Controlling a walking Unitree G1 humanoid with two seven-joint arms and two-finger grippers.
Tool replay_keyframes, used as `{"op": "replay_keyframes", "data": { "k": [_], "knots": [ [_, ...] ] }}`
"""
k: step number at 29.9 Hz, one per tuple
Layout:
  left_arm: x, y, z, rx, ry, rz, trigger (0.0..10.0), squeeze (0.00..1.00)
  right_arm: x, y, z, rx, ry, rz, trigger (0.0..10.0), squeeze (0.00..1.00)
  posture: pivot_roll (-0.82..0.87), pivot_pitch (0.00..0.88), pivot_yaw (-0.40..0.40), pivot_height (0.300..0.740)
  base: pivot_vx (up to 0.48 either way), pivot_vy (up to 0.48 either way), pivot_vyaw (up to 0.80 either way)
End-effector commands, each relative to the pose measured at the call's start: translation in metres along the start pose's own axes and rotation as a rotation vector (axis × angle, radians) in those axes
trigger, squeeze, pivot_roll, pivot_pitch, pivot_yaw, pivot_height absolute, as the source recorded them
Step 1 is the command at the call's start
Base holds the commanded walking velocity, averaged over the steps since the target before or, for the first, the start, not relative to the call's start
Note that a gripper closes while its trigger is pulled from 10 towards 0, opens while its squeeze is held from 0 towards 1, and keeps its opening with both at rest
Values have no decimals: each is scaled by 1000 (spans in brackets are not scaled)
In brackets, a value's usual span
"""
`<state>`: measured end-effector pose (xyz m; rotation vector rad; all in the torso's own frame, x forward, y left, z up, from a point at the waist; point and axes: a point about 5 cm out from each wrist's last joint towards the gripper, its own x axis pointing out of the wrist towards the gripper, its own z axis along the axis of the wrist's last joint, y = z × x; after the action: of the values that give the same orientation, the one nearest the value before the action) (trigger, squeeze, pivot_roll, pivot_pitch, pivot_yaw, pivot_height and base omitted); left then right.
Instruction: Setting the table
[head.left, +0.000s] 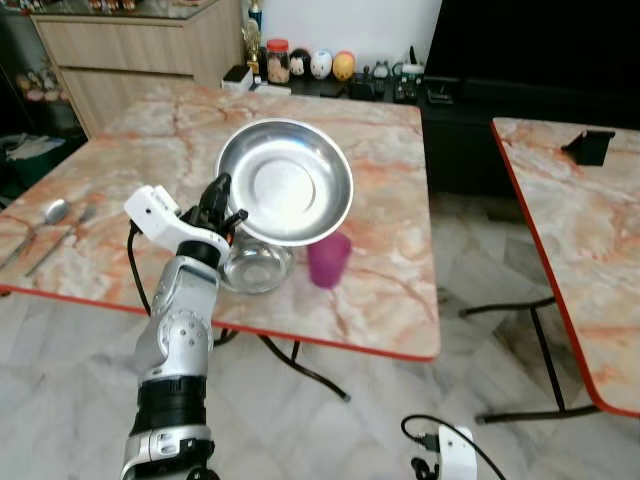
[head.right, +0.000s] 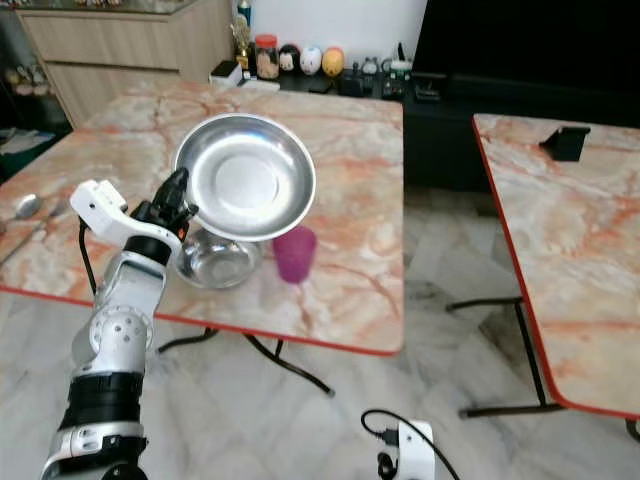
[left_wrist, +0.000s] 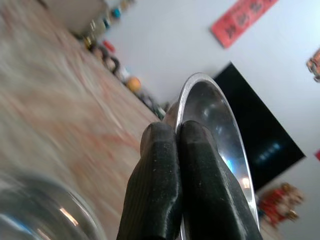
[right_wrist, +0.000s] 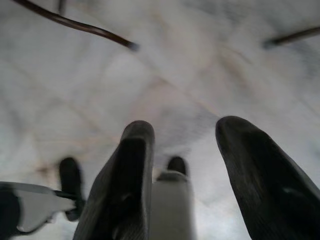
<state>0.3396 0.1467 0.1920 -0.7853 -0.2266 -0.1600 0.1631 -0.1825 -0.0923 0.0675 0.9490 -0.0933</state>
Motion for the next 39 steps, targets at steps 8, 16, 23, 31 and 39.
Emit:
{"op": "replay_keyframes", "data": {
  "k": [8, 16, 23, 31, 39],
  "knots": [
    [1, -5, 6, 18, -9, -46, 10000, 0, 1, -3, 8, -8, -21, -7, 10000, 0, 72, 0, -29, 740, 0, -315, 0],
    [2, -8, 4, 13, -4, -52, 10000, 0, 3, -3, 19, 29, -49, -8, 10000, 0, 69, 0, -32, 740, 0, -314, -95],
    [5, -9, 7, 19, -9, -58, 10000, 0, 1, -2, 8, 28, -24, -15, 10000, 0, 70, 0, -29, 740, 0, -315, -618],
    [6, -9, 9, 20, -16, -56, 10000, 0, 1, -2, 4, 24, -15, -20, 10000, 0, 71, 0, -30, 740, 0, -312, 0],
    [7, -9, 10, 21, -19, -55, 10000, 0, 1, 0, 7, 27, -21, -17, 10000, 0, 70, 0, -31, 740, 0, -314, 0]
  ]
}}
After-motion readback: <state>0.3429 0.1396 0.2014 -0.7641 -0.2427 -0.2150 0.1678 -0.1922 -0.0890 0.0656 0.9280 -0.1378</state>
